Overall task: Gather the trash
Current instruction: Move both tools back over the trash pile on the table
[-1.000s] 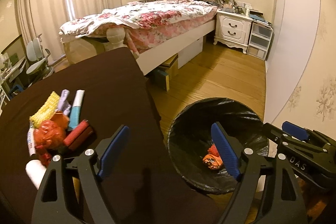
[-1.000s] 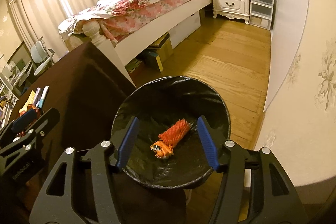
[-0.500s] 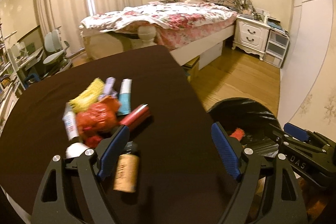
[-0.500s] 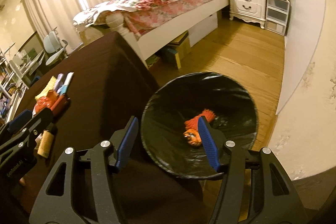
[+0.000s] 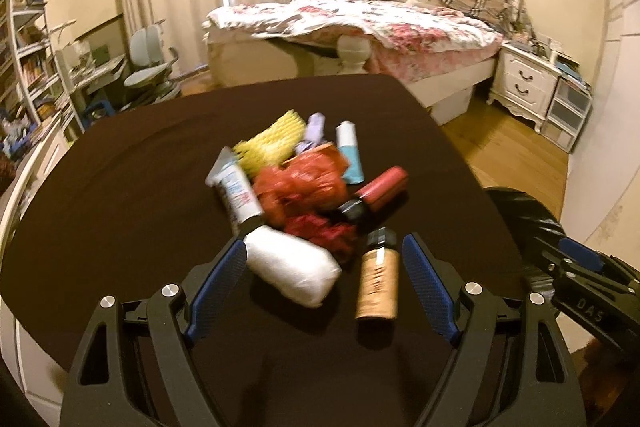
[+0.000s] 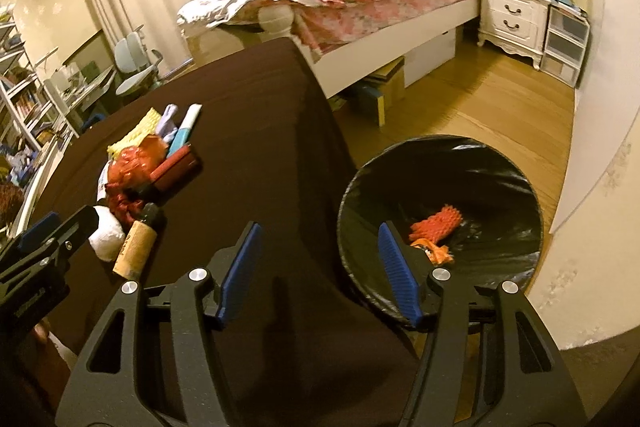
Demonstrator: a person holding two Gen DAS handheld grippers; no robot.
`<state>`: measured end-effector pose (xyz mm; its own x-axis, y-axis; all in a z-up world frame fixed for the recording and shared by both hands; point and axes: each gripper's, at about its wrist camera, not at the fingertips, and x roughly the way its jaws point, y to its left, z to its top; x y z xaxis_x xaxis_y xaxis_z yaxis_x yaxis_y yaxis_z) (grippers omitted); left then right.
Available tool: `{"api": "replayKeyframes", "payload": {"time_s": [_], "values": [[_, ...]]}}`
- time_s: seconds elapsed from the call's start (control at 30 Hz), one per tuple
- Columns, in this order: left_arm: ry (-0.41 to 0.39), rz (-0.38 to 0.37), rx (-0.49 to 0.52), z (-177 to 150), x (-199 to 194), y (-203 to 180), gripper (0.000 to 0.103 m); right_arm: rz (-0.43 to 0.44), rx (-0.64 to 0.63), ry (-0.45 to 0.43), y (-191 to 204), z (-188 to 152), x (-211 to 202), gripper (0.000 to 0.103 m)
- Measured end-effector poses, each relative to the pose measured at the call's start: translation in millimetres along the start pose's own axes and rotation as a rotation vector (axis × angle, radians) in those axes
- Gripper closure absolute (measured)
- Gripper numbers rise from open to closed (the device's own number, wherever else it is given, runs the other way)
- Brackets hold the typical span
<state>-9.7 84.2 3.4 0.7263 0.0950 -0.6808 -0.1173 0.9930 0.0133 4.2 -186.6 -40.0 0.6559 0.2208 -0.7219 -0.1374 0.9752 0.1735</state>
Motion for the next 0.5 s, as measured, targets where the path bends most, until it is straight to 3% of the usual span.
{"api": "replayKeyframes", "payload": {"time_s": [0.5], "values": [[0.104,0.025,-0.072,-19,25,40,0.023,0.015,-0.044,0.037,21,-9,11,0.04]]}}
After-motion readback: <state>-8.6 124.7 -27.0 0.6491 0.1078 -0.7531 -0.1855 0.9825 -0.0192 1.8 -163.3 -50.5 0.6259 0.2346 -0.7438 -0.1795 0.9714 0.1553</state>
